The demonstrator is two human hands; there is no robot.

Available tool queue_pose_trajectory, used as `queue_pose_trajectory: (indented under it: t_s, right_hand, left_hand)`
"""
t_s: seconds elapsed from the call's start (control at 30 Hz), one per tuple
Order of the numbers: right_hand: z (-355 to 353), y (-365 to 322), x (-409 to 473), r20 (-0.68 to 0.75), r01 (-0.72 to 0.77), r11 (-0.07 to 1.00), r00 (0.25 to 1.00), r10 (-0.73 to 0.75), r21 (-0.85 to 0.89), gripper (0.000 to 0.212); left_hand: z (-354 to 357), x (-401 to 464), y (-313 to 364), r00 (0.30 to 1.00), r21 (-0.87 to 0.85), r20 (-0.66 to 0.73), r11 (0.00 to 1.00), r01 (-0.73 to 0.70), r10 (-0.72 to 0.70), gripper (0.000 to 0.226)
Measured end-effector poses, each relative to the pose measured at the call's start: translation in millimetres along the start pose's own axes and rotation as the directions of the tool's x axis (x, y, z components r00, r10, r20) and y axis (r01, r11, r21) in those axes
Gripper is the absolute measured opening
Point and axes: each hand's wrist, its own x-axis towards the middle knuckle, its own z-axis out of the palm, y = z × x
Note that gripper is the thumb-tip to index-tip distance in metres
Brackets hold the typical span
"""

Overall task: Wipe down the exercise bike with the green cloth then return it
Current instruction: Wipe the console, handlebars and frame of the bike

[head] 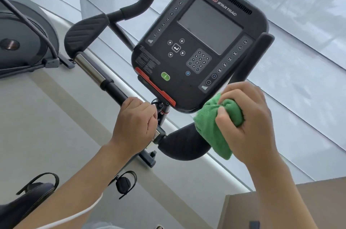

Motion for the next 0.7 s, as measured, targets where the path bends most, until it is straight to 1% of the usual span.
queue_pose_trajectory:
  t_s: [0.07, 0.13, 0.2, 0.23, 0.3, 0.37, 0.43, 0.47, 0.53, 0.6, 0.7]
  right_hand:
    - [-4, 0, -12, -0.007, 0.039, 0.999, 0.999, -0.039, -0.037, 0.029]
    - [4, 3, -22, 0.073, 0.046, 0.996, 0.997, -0.041, -0.081, 0.054]
    - [26, 5, -29, 0.192, -0.015, 0.996, 0.981, 0.031, -0.085, 0.064]
    - [38, 5, -31, 0.249, -0.048, 0.995, 0.966, 0.067, -0.084, 0.064]
    - [56, 8, -34, 0.311, -0.079, 0.994, 0.945, 0.100, -0.081, 0.055]
    - [62, 12, -32, 0.305, -0.081, 0.990, 0.945, 0.114, -0.118, 0.040]
    - [62, 13, -34, 0.264, -0.077, 0.967, 0.954, 0.143, -0.243, 0.028]
    - [63, 12, -35, 0.250, -0.073, 0.950, 0.956, 0.154, -0.305, 0.026]
    - [65, 8, -35, 0.271, -0.027, 0.933, 0.953, 0.132, -0.359, 0.026]
    - [66, 7, -29, 0.358, 0.042, 0.946, 0.930, 0.081, -0.322, 0.028]
    - [67, 12, -8, 0.526, 0.112, 0.944, 0.848, 0.073, -0.310, 0.035]
  left_hand:
    - [2, 2, -1, 1.000, 0.010, -0.005, 1.000, 0.005, -0.005, 0.026]
    - [3, 1, -1, 1.000, 0.014, -0.014, 1.000, 0.002, -0.002, 0.024]
    - [4, 1, -2, 0.999, 0.011, -0.031, 1.000, -0.007, 0.008, 0.021]
    - [4, 1, -3, 0.999, 0.008, -0.043, 1.000, -0.012, 0.012, 0.021]
    - [5, 2, -4, 0.998, 0.005, -0.056, 1.000, -0.022, 0.022, 0.020]
    - [5, 2, -3, 0.998, 0.006, -0.064, 1.000, -0.022, 0.023, 0.019]
    - [6, 2, -3, 0.998, 0.003, -0.063, 1.000, -0.028, 0.028, 0.019]
    - [5, 2, -3, 0.998, 0.005, -0.061, 1.000, -0.029, 0.029, 0.019]
    - [5, 1, -3, 0.998, 0.008, -0.053, 1.000, -0.025, 0.025, 0.019]
    - [4, 1, -3, 0.999, 0.009, -0.045, 1.000, -0.021, 0.022, 0.019]
    - [3, 2, -1, 0.999, 0.014, -0.033, 1.000, -0.009, 0.010, 0.019]
